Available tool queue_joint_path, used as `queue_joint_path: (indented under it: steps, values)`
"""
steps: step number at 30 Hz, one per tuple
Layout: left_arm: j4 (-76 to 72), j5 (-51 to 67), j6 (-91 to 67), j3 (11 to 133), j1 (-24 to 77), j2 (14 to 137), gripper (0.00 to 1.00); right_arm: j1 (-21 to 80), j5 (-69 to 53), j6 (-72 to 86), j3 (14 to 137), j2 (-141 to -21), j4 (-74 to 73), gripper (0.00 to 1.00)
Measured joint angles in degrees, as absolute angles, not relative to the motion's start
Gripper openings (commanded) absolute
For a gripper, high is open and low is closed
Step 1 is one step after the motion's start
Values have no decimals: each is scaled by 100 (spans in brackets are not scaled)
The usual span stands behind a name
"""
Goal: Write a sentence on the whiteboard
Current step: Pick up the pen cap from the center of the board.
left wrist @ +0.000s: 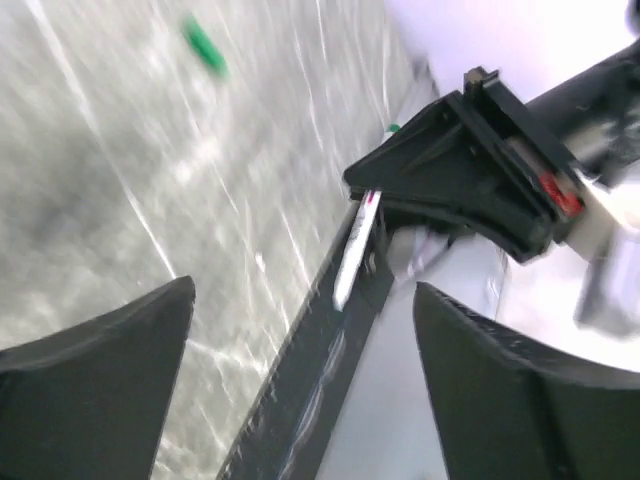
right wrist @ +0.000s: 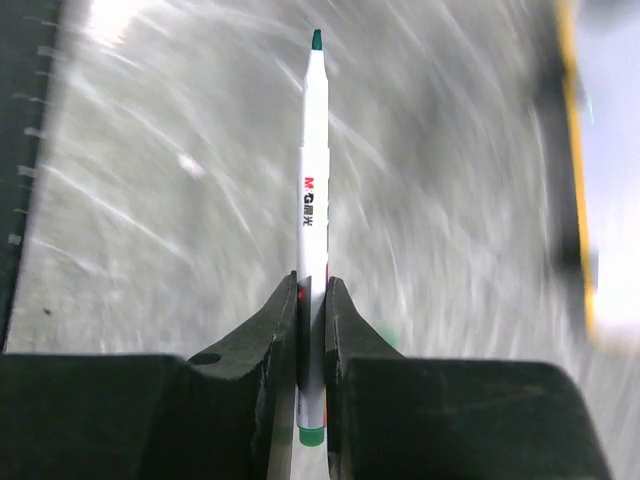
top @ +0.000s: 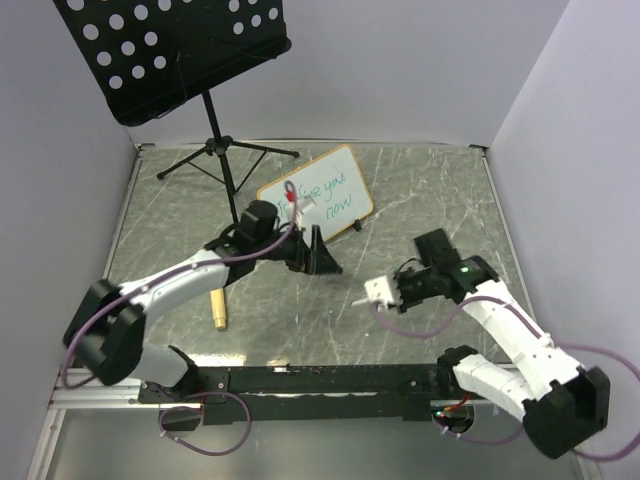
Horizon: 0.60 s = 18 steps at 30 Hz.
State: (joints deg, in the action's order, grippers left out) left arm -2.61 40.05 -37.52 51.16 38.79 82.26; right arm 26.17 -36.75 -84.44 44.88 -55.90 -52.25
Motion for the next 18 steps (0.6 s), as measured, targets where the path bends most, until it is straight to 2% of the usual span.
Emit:
queue_joint_path:
  steps: [4,7,10,13,16,17,18]
  values:
    - [-1041,3321,-4289,4759,3795,7679,97,919,-3778,-7494,4550,-5369,-5085,0]
    - [-1785,3116,-4932,4624,3865,7964,99,-351,-3813,-6543,4849,-5470,-4886,0]
    - [-1955,2502,-5419,4733,4160,8659,93,-923,-3903,-5500,5111,-5581,-4593,0]
    - [-1402,1776,-5800,5321,4676,9395,88,-1194,-3854,-4401,5124,-5610,-4182,0]
    - [-425,954,-6191,6718,5242,10353,78,-1332,-3688,-3564,5094,-5610,-3800,0]
    - [-126,681,-6320,7179,5391,10637,65,-1387,-3684,-3365,5094,-5610,-3717,0]
    - [84,489,-6434,7454,5494,10801,58,-1455,-3691,-3203,5094,-5610,-3645,0]
